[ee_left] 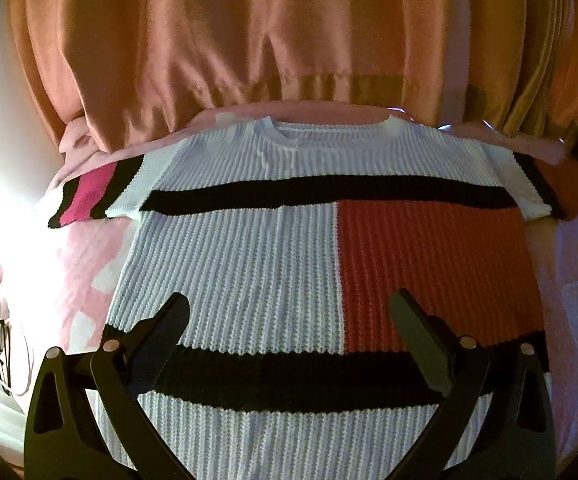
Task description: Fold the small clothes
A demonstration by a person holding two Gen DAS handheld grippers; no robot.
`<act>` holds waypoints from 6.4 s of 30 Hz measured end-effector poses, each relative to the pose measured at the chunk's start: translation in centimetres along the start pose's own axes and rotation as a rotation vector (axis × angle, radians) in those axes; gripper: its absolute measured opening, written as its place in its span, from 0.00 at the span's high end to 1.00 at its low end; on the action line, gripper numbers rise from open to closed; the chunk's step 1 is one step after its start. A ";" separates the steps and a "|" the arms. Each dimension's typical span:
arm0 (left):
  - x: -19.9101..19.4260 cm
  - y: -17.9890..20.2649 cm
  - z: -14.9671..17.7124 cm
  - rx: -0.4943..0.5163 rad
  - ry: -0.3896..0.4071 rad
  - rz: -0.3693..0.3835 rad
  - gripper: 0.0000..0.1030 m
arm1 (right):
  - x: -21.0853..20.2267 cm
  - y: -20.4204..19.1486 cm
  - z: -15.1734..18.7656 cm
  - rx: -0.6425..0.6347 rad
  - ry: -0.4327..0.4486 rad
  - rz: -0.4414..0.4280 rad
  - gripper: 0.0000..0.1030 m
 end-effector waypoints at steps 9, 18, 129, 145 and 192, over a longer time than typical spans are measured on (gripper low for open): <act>-1.1 -1.9 0.6 -0.020 0.008 0.046 0.04 | 4.9 -25.6 4.9 -0.452 -0.173 -0.224 0.94; -0.4 -5.8 -0.3 -0.112 -0.033 0.105 0.04 | 11.9 -28.2 14.4 -0.561 -0.401 -0.185 0.79; 15.1 -11.3 -14.0 -0.316 -0.077 0.003 0.84 | 8.7 -13.0 13.9 -0.494 -0.382 0.207 0.99; 10.7 -38.1 -10.6 -0.865 0.011 0.038 0.11 | 3.5 -17.1 18.7 -0.579 -0.327 0.151 0.72; 4.5 -11.7 -6.8 -0.367 -0.065 0.124 0.19 | 5.5 -19.3 15.8 -0.473 -0.306 0.016 0.40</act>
Point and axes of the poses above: each gripper's, at about its wrist camera, not at the fingertips, and x roughly the way its jaws point, y to its right, z to its underside, the point moved 2 cm from there along x, roughly the way its jaws point, and after that the axes turned 15 degrees about -y, right-handed, at the moved point
